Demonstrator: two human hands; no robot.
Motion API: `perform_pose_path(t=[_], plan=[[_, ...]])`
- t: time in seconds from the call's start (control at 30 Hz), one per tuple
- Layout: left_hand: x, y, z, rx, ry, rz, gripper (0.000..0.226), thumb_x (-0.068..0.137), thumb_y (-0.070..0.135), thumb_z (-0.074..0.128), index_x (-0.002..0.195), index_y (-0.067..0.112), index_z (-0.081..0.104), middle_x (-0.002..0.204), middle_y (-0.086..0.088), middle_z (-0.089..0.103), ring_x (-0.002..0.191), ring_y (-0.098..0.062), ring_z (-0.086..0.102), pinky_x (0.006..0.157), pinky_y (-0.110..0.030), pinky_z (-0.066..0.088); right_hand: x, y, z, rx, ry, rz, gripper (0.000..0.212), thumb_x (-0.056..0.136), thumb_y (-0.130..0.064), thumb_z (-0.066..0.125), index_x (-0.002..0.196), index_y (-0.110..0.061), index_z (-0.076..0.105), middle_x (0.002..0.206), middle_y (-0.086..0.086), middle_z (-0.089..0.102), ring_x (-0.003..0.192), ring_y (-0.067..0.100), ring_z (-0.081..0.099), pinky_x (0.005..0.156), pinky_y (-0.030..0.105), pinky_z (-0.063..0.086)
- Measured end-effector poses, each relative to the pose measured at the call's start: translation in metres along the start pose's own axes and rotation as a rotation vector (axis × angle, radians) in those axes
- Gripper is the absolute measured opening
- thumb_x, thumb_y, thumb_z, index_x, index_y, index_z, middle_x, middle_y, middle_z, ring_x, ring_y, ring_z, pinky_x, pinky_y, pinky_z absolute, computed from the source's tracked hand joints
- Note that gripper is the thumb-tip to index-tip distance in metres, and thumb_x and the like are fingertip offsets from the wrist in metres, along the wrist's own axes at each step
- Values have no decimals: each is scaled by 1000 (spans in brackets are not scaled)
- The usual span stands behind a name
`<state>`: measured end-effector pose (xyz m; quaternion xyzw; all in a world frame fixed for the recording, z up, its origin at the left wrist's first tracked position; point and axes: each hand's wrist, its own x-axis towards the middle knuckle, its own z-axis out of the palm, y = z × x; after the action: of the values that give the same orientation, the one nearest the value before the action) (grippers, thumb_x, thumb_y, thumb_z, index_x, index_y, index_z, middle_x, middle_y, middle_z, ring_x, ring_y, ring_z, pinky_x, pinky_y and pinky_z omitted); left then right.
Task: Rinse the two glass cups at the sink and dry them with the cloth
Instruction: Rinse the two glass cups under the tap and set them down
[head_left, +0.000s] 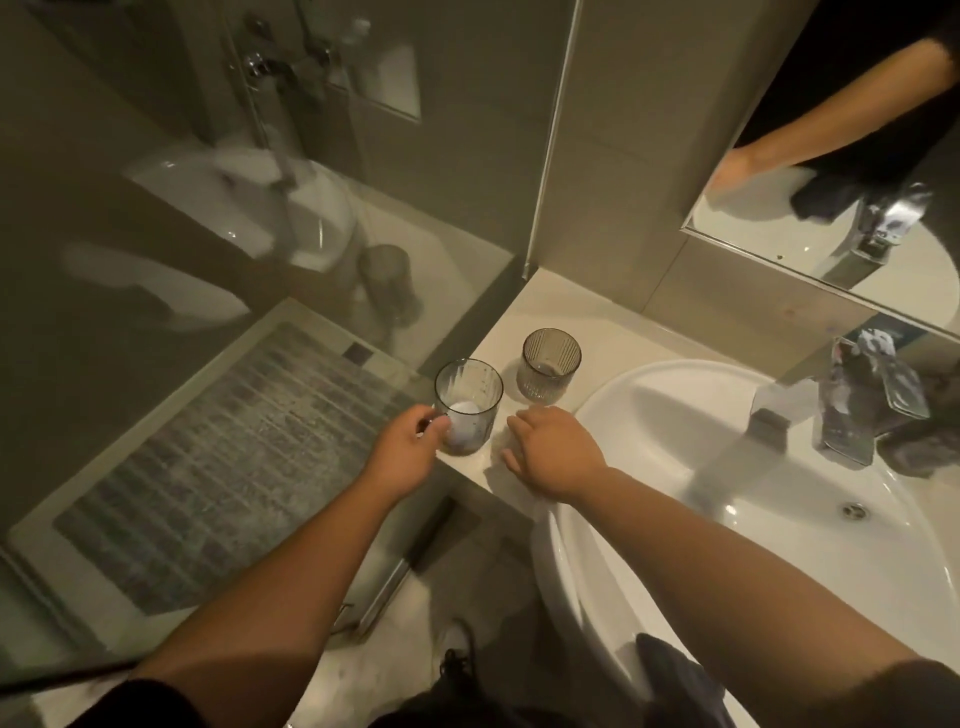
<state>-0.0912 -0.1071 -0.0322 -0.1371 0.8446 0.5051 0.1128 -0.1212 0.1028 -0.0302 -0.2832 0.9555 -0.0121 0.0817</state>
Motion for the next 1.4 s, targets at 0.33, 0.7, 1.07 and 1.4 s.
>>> perform_pose_path(t=[0.33,0.7,1.07,1.4], plan=[[-33,69,-19,-326,120,135,26,76,45,55,70,20,60,70,5,64,77,-18,60,80,-41,49,-28,9,3,-60,-92,-94,63,94,-49,15,99,-24,72,104,-2,71,116,24,54,110,46,26],[-37,134,80,18,-125,265,27,99,22,52,78,5,53,70,-6,53,62,-17,43,56,-33,33,-167,121,-97,-165,694,200,19,82,-15,62,98,-6,70,118,20,65,120,42,54,103,54,39],[-61,146,175,149,-331,342,23,97,23,50,76,14,53,75,-5,57,67,-18,47,59,-32,35,-178,204,-131,-184,143,524,49,85,-11,61,132,-9,47,137,15,45,117,37,50,87,47,52],[-71,162,225,62,-432,307,26,97,24,52,77,7,54,72,-2,53,62,-15,42,56,-30,33,-167,223,-154,-303,97,466,41,88,-10,55,127,-20,57,120,10,65,96,35,64,70,38,55]])
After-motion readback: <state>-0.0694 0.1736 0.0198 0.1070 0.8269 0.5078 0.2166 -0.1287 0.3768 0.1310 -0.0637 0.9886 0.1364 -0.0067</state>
